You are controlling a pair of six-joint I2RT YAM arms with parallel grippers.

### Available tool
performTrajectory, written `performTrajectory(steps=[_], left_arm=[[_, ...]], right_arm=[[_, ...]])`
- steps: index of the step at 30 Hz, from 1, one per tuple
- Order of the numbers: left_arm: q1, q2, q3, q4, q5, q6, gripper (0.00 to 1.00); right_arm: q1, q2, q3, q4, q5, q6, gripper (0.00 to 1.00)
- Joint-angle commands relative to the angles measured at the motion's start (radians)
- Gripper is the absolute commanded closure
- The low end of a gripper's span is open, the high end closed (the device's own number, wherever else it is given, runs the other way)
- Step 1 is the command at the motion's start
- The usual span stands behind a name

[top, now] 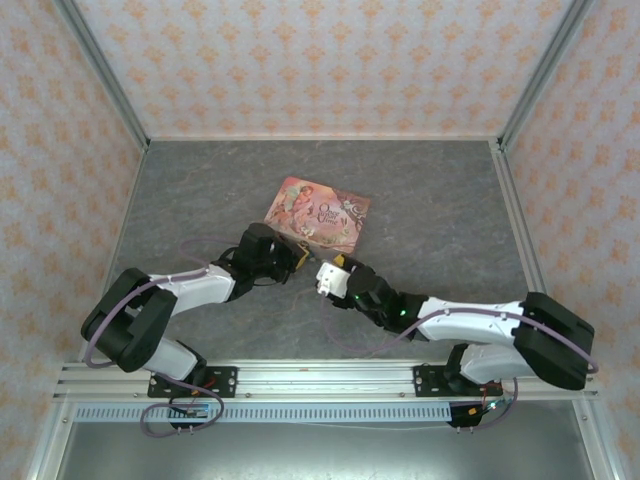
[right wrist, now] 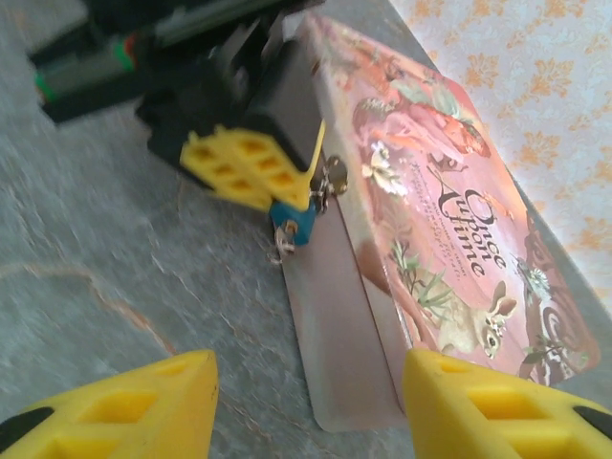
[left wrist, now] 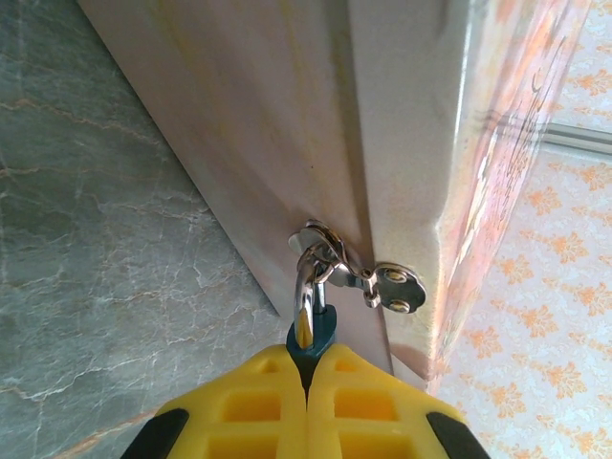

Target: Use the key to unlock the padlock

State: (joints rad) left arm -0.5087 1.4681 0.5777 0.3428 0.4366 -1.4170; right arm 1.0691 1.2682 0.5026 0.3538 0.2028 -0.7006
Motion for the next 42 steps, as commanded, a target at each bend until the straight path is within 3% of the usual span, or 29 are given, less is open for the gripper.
performTrajectory(steps=[1,20,31,42], left_arm=[[-0.009,-0.045,0.03,0.02,-0.001,-0.006,1.0],[-0.019,-0.084,0.048,-0.03,0.001,0.013,1.0],[-0.019,-0.086,0.054,-0.041,0.004,0.018,1.0],[-0.022,-0.081,0.059,-0.045,0.006,0.018,1.0]], right_arm=[[0.008,0.032,0.001,0.101,0.09,-0.154,0.47],[-0.007,0.272,0.079,0.309,0.042,-0.217,0.56],[-0.042,0.337,0.096,0.348,0.009,-0.175,0.66],[-0.043,0.377,0.108,0.383,0.003,-0.145,0.69]])
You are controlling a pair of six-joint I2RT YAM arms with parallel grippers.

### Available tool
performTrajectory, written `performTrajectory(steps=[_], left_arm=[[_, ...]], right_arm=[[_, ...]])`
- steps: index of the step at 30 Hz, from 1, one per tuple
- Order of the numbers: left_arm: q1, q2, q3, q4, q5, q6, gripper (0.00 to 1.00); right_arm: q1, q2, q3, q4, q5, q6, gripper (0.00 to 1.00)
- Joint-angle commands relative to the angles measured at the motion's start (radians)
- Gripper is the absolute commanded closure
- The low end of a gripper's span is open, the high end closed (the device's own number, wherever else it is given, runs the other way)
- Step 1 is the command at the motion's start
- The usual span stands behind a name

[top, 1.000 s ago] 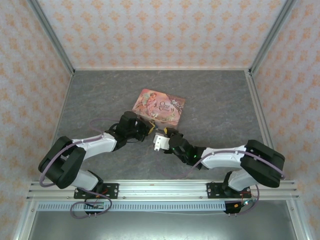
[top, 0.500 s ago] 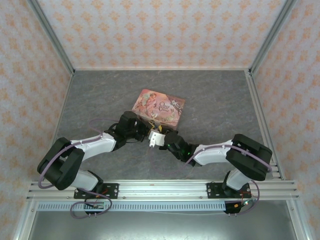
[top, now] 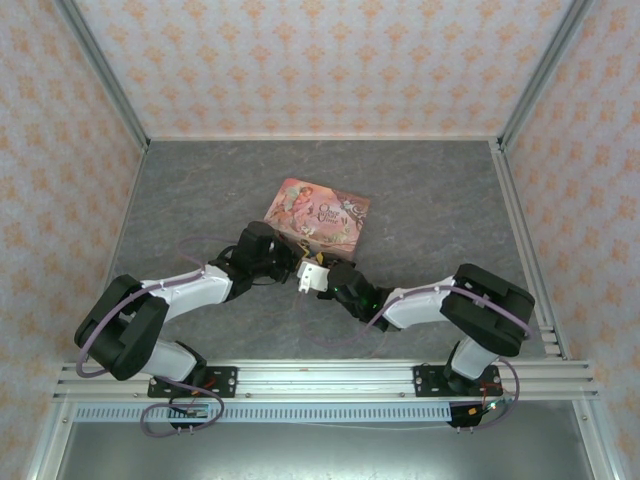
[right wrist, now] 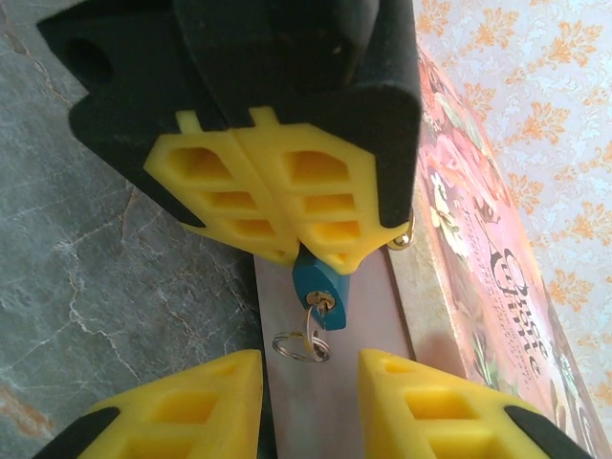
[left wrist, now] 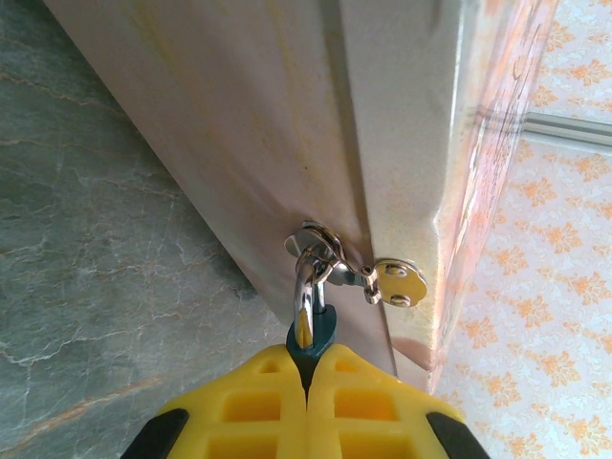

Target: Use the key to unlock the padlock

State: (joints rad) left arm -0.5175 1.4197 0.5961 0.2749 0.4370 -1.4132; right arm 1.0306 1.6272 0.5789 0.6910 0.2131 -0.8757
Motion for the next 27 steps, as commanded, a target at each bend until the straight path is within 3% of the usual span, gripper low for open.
performTrajectory(steps=[1,14,23,27], left_arm=[[-0.014,-0.032,0.04,0.022,0.006,0.014,1.0],[-0.017,-0.026,0.041,0.027,0.008,0.012,1.0],[-0.019,-0.023,0.041,0.029,0.008,0.011,1.0],[-0.018,-0.023,0.04,0.028,0.007,0.011,1.0]], right_arm=[[-0.004,0.023,0.034,0.047,-0.005,0.033,0.69],[-0.011,0.053,0.046,0.07,0.014,0.05,0.81],[-0.014,0.056,0.042,0.072,0.039,0.066,0.99],[-0.014,0.053,0.038,0.073,0.05,0.086,1.0]])
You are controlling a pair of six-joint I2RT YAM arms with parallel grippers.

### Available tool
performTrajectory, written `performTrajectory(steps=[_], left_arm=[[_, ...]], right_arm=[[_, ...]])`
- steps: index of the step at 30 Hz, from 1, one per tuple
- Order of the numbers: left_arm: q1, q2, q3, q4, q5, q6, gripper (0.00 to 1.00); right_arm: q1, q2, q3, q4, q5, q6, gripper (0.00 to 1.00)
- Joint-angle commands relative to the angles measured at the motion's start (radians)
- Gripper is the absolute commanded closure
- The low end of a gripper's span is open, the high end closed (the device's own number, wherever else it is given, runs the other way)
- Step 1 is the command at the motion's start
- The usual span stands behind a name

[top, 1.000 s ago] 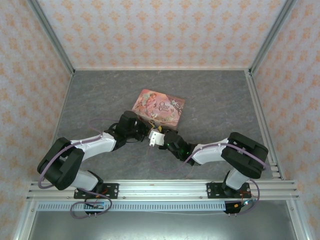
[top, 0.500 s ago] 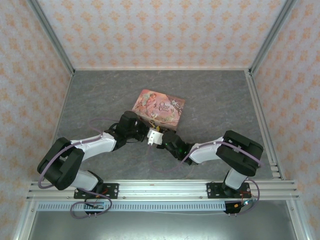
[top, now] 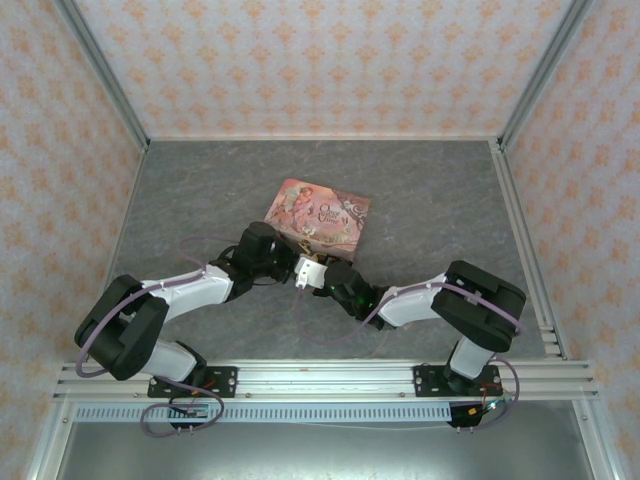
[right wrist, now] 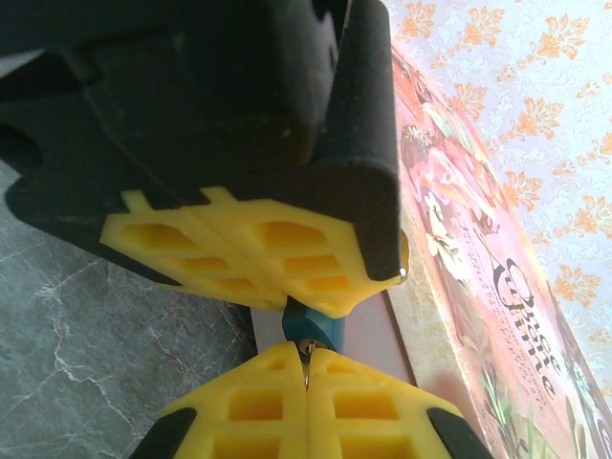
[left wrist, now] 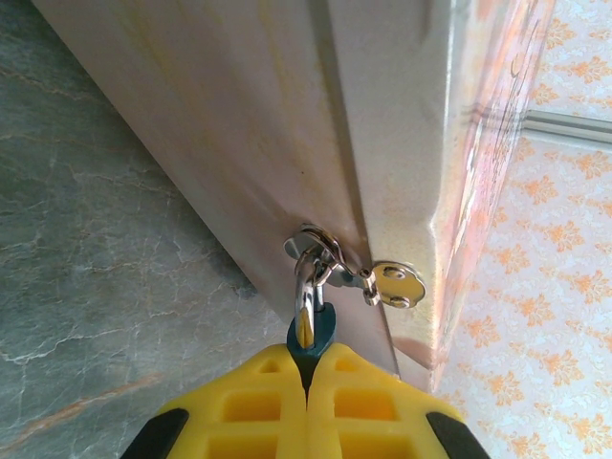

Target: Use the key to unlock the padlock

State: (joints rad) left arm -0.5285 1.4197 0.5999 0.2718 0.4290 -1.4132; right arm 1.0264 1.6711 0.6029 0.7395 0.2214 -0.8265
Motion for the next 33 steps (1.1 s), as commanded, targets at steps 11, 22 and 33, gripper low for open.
performTrajectory(steps=[11,22,33], left_arm=[[-0.01,-0.021,0.032,0.034,0.011,0.013,1.0],[-0.022,0.004,0.028,0.053,0.012,0.008,1.0],[-0.021,-0.012,0.031,-0.029,-0.022,0.047,0.78]], right_arm=[[-0.042,-0.047,0.026,-0.072,-0.101,0.289,1.0],[-0.055,-0.025,0.029,-0.073,-0.153,0.452,1.0],[-0.055,-0.022,0.038,-0.138,-0.157,0.68,1.0]])
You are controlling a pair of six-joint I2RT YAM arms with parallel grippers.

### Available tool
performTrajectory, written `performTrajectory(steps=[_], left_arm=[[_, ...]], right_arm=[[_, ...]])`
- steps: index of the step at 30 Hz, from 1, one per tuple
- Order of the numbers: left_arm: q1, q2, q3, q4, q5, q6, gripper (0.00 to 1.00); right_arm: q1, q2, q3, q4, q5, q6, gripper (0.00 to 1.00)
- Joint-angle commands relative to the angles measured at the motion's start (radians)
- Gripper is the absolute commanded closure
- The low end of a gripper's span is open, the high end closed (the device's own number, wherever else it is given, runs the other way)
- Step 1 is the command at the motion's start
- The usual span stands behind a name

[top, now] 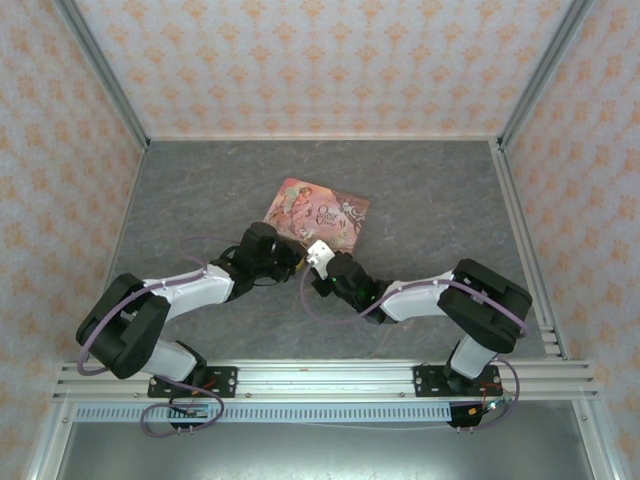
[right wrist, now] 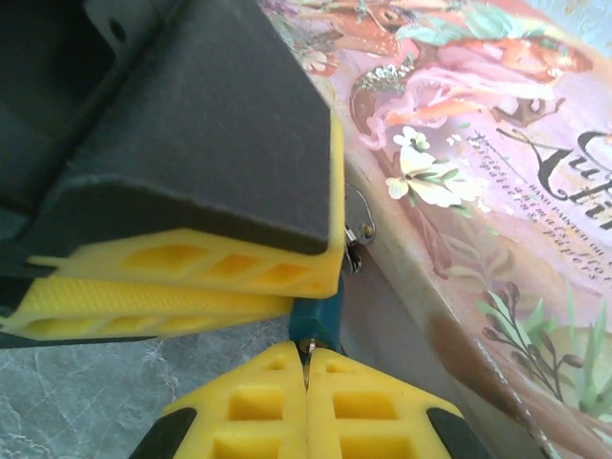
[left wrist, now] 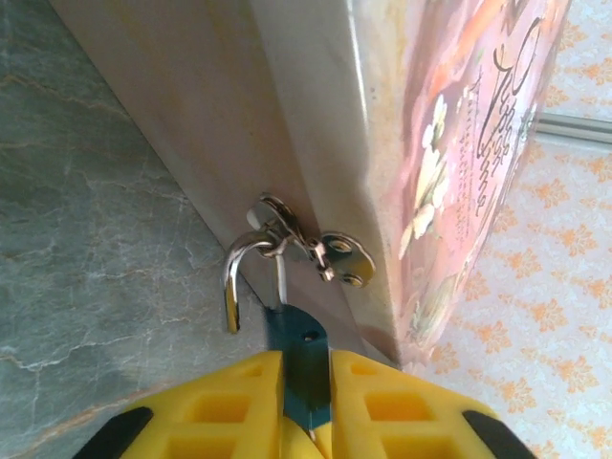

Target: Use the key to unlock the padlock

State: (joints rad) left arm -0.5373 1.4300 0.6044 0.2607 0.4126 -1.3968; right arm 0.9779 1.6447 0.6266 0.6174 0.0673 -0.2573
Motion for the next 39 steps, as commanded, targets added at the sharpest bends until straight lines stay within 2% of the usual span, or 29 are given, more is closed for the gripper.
performTrajectory(steps=[1,7,13,25,33,39], left_arm=[[-0.011,-0.027,0.025,-0.026,-0.008,0.035,0.75],[-0.002,-0.076,0.011,-0.088,-0.044,0.062,0.54],[0.031,-0.161,0.011,-0.214,-0.092,0.134,0.43],[0.054,-0.32,0.073,-0.517,-0.285,0.327,0.34],[0.055,-0.342,0.095,-0.54,-0.287,0.34,0.32],[0.055,-0.341,0.107,-0.551,-0.29,0.348,0.31]], right_arm=[[-0.007,0.006,0.009,-0.014,0.002,0.134,1.0],[-0.007,0.01,-0.023,0.035,0.0,0.255,1.0],[-0.007,-0.017,-0.074,0.103,-0.027,0.418,1.0],[-0.011,-0.01,-0.154,0.271,-0.138,0.841,1.0],[-0.016,0.032,-0.167,0.34,-0.199,1.088,1.0],[-0.03,0.127,-0.161,0.436,-0.252,1.255,1.0]])
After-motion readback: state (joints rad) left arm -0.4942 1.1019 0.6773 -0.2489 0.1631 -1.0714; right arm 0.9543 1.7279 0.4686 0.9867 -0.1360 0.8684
